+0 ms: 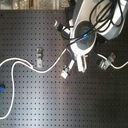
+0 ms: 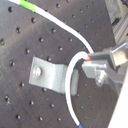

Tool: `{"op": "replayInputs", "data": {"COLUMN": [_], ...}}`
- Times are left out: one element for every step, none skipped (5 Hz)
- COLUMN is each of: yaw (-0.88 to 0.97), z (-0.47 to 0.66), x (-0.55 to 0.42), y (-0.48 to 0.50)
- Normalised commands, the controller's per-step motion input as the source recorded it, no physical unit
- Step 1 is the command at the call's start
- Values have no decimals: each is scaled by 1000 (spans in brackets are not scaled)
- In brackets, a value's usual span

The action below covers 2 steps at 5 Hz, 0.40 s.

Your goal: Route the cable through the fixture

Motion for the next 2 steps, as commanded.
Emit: {"op": "replayInputs", "data": {"yaw": [-69, -14], "z": [362, 51], "x": [-289, -99], "y": [110, 61]}}
